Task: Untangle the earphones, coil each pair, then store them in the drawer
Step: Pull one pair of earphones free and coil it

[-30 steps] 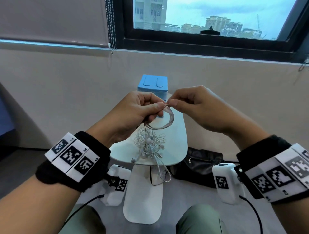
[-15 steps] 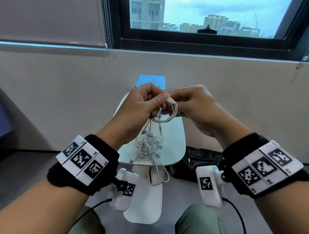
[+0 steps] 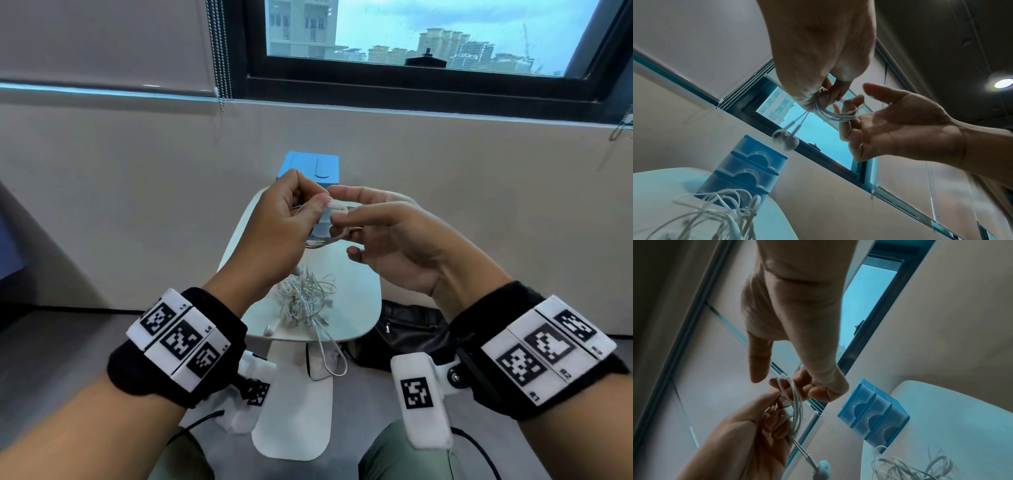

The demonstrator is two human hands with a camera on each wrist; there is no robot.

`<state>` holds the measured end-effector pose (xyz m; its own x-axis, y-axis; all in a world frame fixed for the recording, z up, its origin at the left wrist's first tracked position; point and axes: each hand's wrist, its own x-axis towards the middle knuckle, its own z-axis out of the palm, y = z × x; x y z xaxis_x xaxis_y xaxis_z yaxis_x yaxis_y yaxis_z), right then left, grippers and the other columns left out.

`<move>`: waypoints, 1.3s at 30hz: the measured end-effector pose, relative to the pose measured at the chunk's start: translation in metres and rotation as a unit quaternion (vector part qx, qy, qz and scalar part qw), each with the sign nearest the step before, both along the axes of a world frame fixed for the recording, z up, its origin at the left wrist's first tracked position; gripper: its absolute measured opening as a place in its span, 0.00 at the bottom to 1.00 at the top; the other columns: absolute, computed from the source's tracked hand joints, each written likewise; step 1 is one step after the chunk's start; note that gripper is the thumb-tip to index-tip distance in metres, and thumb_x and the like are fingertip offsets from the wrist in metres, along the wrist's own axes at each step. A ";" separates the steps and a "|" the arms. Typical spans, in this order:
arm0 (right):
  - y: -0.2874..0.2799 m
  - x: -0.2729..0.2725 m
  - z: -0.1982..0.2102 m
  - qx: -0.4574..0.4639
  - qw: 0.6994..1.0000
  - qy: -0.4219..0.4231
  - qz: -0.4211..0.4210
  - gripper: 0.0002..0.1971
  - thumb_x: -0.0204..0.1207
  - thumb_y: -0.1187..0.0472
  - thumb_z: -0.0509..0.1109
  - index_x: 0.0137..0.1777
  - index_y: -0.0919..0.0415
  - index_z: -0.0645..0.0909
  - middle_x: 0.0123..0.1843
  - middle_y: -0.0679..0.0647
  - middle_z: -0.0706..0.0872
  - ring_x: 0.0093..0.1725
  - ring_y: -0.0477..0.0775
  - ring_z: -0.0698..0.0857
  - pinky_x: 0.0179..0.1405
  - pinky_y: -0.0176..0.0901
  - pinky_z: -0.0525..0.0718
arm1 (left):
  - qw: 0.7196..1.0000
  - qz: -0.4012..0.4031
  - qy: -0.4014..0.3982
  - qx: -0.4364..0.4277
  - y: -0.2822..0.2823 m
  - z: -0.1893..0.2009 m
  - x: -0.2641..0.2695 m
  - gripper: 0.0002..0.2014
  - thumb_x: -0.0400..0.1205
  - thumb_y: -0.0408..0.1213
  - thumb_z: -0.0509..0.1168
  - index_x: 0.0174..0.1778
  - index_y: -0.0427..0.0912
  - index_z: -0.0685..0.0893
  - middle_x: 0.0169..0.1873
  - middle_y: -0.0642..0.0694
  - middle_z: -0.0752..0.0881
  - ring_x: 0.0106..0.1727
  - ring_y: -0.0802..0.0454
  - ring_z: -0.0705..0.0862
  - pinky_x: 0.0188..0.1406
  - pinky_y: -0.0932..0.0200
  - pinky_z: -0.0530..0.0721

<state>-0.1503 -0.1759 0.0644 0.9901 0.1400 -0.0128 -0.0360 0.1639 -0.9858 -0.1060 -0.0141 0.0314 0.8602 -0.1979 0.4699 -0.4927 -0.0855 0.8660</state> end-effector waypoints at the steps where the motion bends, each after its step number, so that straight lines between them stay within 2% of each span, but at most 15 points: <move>1: 0.000 0.000 0.001 -0.021 1.000 -0.009 -0.002 0.22 0.75 0.75 0.72 0.70 0.62 0.83 0.46 0.54 0.88 0.39 0.48 0.83 0.40 0.44 0.70 | 1.000 -0.003 -0.005 0.010 0.000 0.000 0.000 0.07 0.90 0.36 0.64 0.48 0.48 0.84 0.44 0.43 0.88 0.38 0.57 0.83 0.38 0.60 0.80; 4: 0.000 0.002 0.003 -0.122 0.991 -0.048 -0.028 0.25 0.74 0.78 0.74 0.71 0.63 0.79 0.36 0.48 0.87 0.40 0.50 0.84 0.47 0.48 0.73 | 0.999 -0.007 -0.014 0.043 0.000 0.002 0.000 0.07 0.89 0.38 0.64 0.52 0.52 0.87 0.42 0.41 0.88 0.40 0.47 0.87 0.39 0.48 0.85; 7: 0.000 0.006 0.000 -0.251 0.954 -0.151 -0.073 0.26 0.75 0.78 0.75 0.70 0.59 0.77 0.35 0.54 0.84 0.38 0.55 0.85 0.47 0.52 0.86 | 0.995 -0.008 -0.042 0.089 0.001 0.006 -0.002 0.02 0.85 0.39 0.71 0.50 0.51 0.88 0.30 0.58 0.84 0.34 0.56 0.83 0.37 0.62 0.84; 11: 0.001 0.014 -0.006 -0.401 0.878 -0.230 -0.126 0.21 0.77 0.73 0.76 0.67 0.55 0.84 0.39 0.56 0.92 0.36 0.54 0.93 0.44 0.53 0.94 | 0.983 0.031 -0.079 0.166 0.003 0.006 0.005 0.04 0.84 0.41 0.72 0.45 0.48 0.87 0.31 0.55 0.84 0.31 0.62 0.79 0.33 0.69 0.74; 13: 0.001 0.015 -0.009 -0.457 0.849 -0.231 -0.131 0.18 0.79 0.71 0.74 0.65 0.54 0.87 0.39 0.55 0.93 0.36 0.51 0.93 0.43 0.52 0.94 | 0.977 0.052 -0.080 0.190 0.004 0.006 0.009 0.07 0.86 0.42 0.71 0.43 0.47 0.85 0.29 0.54 0.82 0.29 0.64 0.77 0.29 0.70 0.70; 17: -0.003 0.009 0.003 -0.602 0.744 -0.254 -0.140 0.05 0.80 0.61 0.74 0.50 0.49 0.89 0.42 0.48 0.90 0.47 0.51 0.86 0.50 0.45 0.83 | 0.957 0.041 -0.095 0.272 0.009 0.011 0.010 0.08 0.87 0.44 0.68 0.44 0.47 0.84 0.31 0.51 0.84 0.30 0.62 0.76 0.29 0.69 0.70; 20: -0.010 0.007 0.009 -0.613 0.722 -0.279 -0.160 0.04 0.80 0.54 0.75 0.45 0.44 0.90 0.48 0.45 0.87 0.54 0.52 0.77 0.53 0.51 0.76 | 0.968 -0.040 -0.034 0.245 0.017 0.016 0.010 0.10 0.88 0.43 0.68 0.43 0.42 0.85 0.29 0.53 0.83 0.26 0.61 0.74 0.30 0.65 0.72; 22: -0.011 0.009 0.007 -0.584 0.734 -0.298 -0.178 0.03 0.79 0.53 0.78 0.46 0.43 0.92 0.50 0.44 0.85 0.53 0.51 0.78 0.51 0.51 0.77 | 0.978 -0.121 0.056 0.162 0.018 0.016 0.005 0.10 0.87 0.39 0.69 0.44 0.37 0.85 0.25 0.54 0.78 0.24 0.58 0.71 0.26 0.64 0.71; 26: -0.008 0.014 -0.004 -0.454 0.834 -0.249 -0.191 0.01 0.76 0.59 0.82 0.45 0.51 0.94 0.37 0.45 0.90 0.36 0.45 0.88 0.40 0.39 0.84 | 0.986 -0.128 0.085 0.063 0.015 0.011 0.002 0.06 0.87 0.34 0.69 0.45 0.37 0.83 0.25 0.54 0.76 0.24 0.57 0.68 0.26 0.62 0.67; 29: 0.000 0.012 -0.011 -0.239 0.944 -0.163 -0.160 0.02 0.77 0.71 0.78 0.47 0.69 0.92 0.40 0.63 0.93 0.37 0.54 0.90 0.45 0.48 0.93 | 0.994 -0.082 0.050 0.050 0.012 0.006 0.003 0.05 0.86 0.33 0.70 0.46 0.37 0.84 0.28 0.54 0.81 0.24 0.60 0.72 0.27 0.65 0.70; 31: 0.004 0.010 -0.011 -0.074 0.985 -0.096 -0.119 0.06 0.79 0.76 0.71 0.51 0.79 0.87 0.43 0.69 0.90 0.41 0.62 0.90 0.48 0.50 0.93 | 0.998 -0.050 0.021 0.045 0.011 0.004 0.004 0.05 0.86 0.34 0.71 0.45 0.37 0.84 0.32 0.51 0.85 0.25 0.62 0.77 0.29 0.66 0.74; 33: 0.006 0.007 -0.009 0.020 0.995 -0.064 -0.074 0.11 0.80 0.75 0.69 0.59 0.80 0.84 0.46 0.68 0.91 0.44 0.64 0.91 0.49 0.50 0.92 | 0.998 -0.030 0.000 0.049 0.010 0.003 0.004 0.07 0.84 0.40 0.71 0.46 0.41 0.84 0.37 0.47 0.89 0.33 0.52 0.86 0.32 0.51 0.81; 35: 0.008 0.006 -0.010 0.039 0.996 -0.065 -0.056 0.15 0.79 0.74 0.72 0.65 0.75 0.82 0.47 0.65 0.92 0.44 0.62 0.92 0.48 0.47 0.92 | 0.999 -0.021 -0.005 0.044 0.010 0.003 0.005 0.07 0.81 0.45 0.71 0.44 0.45 0.85 0.42 0.43 0.91 0.45 0.37 0.90 0.44 0.35 0.88; 37: 0.009 0.006 -0.011 0.029 0.996 -0.058 -0.066 0.18 0.79 0.75 0.73 0.67 0.67 0.78 0.44 0.61 0.93 0.39 0.58 0.92 0.44 0.44 0.88 | 0.999 -0.026 -0.005 0.039 0.012 0.004 0.004 0.05 0.81 0.44 0.71 0.45 0.47 0.85 0.43 0.43 0.90 0.44 0.39 0.90 0.47 0.38 0.88; 39: 0.008 0.006 -0.009 0.036 0.997 -0.037 -0.064 0.17 0.79 0.75 0.71 0.64 0.60 0.76 0.40 0.58 0.92 0.37 0.56 0.90 0.42 0.44 0.81 | 0.998 -0.051 -0.005 0.031 0.012 0.006 0.002 0.02 0.84 0.39 0.70 0.50 0.46 0.87 0.37 0.51 0.88 0.35 0.52 0.86 0.37 0.55 0.84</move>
